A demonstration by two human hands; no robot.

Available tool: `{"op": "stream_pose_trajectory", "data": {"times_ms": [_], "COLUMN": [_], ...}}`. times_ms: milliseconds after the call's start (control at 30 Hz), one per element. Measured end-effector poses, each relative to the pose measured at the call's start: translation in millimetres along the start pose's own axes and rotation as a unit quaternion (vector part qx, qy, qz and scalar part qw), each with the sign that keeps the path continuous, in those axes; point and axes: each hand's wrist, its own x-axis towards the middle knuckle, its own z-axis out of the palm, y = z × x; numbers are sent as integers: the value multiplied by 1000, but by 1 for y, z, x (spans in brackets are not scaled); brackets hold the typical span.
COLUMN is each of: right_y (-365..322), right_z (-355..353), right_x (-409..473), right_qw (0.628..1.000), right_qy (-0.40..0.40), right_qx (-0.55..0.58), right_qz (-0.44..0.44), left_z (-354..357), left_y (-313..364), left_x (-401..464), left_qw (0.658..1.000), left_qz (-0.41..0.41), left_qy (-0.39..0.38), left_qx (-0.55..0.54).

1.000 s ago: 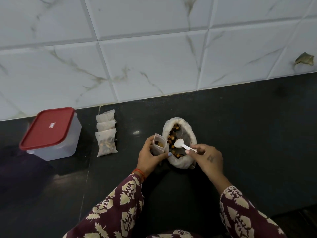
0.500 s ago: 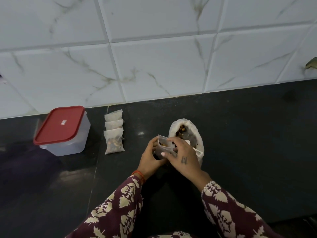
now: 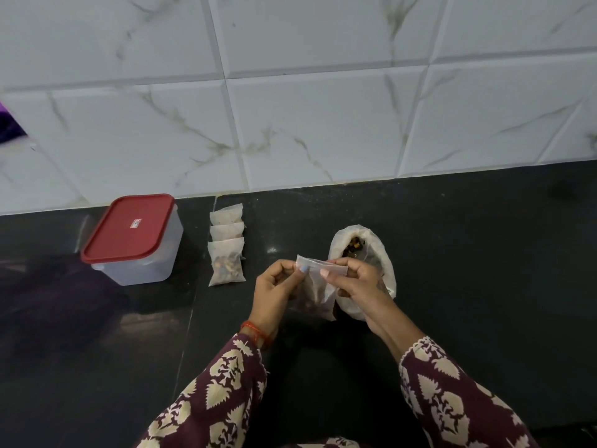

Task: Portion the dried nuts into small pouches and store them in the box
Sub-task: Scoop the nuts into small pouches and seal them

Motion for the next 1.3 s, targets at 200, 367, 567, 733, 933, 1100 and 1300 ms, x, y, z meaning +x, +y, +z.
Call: {"op": "stream_pose_trajectory", "data": {"times_ms": [200, 367, 567, 733, 933, 1100, 1300], "right_y": [-3, -2, 3, 0, -3, -2, -6], "right_z": [10, 15, 23, 23, 21, 22, 13], "right_x": [1, 1, 6, 3, -1, -2, 0], "right_qw": [998, 997, 998, 999, 998, 998, 998], "right_qy": [26, 22, 50, 35, 53, 64, 44], "right_qx": [49, 67, 10, 12, 15, 18, 27], "right_qz": [11, 26, 31, 34, 19, 15, 36], "left_z": [1, 2, 7, 6, 7, 6, 1], "left_y": [5, 7, 8, 6, 8, 10, 9], "left_x": [-2, 0, 0, 0, -2, -2, -4], "left_qw": [1000, 1000, 999, 1000, 1000, 999, 998], "left_qz": [-8, -13, 10, -3, -20, -17, -40], "left_qy": [-1, 4, 33, 19, 20, 38, 58], "left_qx": [-26, -21, 9, -4, -13, 3, -9]}}
